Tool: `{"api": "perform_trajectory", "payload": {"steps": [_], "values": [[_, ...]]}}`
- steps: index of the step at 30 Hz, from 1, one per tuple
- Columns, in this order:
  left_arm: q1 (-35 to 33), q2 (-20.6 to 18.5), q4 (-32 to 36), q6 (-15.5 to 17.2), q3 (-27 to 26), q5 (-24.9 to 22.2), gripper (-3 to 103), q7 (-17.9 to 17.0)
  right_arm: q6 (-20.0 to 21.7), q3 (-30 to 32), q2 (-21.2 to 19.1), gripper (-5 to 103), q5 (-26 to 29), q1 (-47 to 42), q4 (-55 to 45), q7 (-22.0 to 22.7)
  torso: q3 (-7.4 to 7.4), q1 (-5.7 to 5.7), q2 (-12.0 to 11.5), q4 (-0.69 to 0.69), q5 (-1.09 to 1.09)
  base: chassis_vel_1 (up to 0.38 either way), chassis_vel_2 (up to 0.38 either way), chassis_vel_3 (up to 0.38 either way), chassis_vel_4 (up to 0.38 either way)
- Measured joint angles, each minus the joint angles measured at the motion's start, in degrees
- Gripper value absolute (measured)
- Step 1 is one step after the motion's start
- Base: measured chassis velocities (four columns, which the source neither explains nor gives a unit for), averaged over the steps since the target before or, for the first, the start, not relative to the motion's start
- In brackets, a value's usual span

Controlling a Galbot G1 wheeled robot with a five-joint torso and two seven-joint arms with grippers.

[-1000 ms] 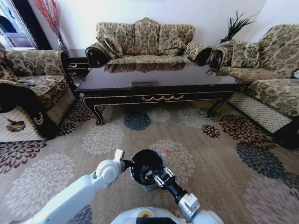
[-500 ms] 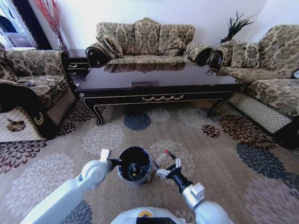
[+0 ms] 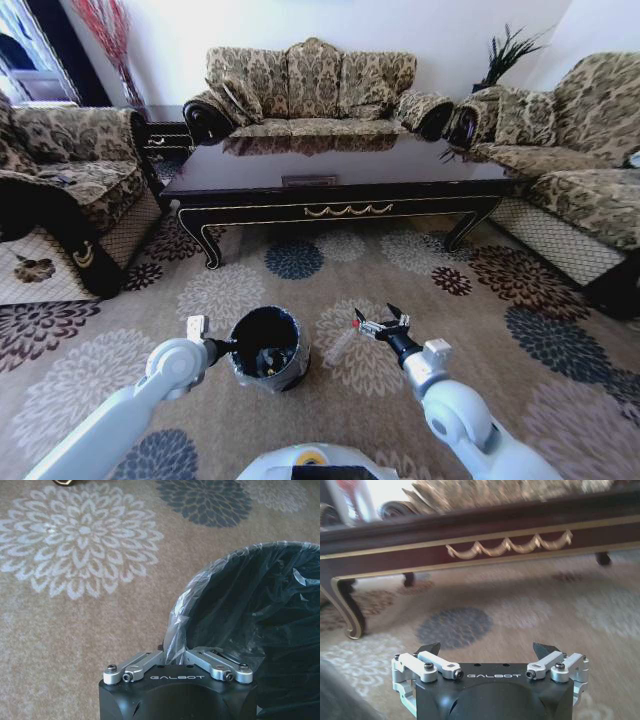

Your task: Move to the front of the table and pick up the trash from the floor, then place it into the trash bin.

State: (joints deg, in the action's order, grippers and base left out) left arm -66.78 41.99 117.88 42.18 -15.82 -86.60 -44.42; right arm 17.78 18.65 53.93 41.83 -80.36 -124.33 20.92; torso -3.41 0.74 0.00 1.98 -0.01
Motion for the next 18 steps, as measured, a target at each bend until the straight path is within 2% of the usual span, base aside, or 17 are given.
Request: {"api": "perform_trajectory", "payload": {"steps": [6,9,14,18], "values": [[-3.61,-0.8,-0.86,0.0,-4.11,1.71,0,1.59,0.53,-5.2,0.3,100,1.82,7.08,7.88,1.68,0.0,0.0,0.0,-0.03,0.01,0.0,0.0,0.0,0.0],[-8.12,-1.02,-0.79,0.0,-8.22,2.28,0,2.8,0.63,-10.17,1.15,100,1.72,14.14,14.78,2.2,-0.01,0.0,0.0,-0.06,0.01,0.0,0.0,0.0,0.0],[-12.58,-0.97,-0.13,0.0,-12.58,2.38,0,3.8,0.06,-15.81,2.79,100,0.81,21.56,23.05,1.97,0.0,0.0,0.0,-0.04,0.0,0.0,0.0,0.0,0.0],[-13.82,-0.85,0.26,0.0,-13.92,2.41,0,3.99,-0.54,-18.13,3.92,100,-0.33,24.68,28.02,1.05,0.0,0.0,0.0,-0.03,0.02,0.0,0.0,0.0,0.0]]}}
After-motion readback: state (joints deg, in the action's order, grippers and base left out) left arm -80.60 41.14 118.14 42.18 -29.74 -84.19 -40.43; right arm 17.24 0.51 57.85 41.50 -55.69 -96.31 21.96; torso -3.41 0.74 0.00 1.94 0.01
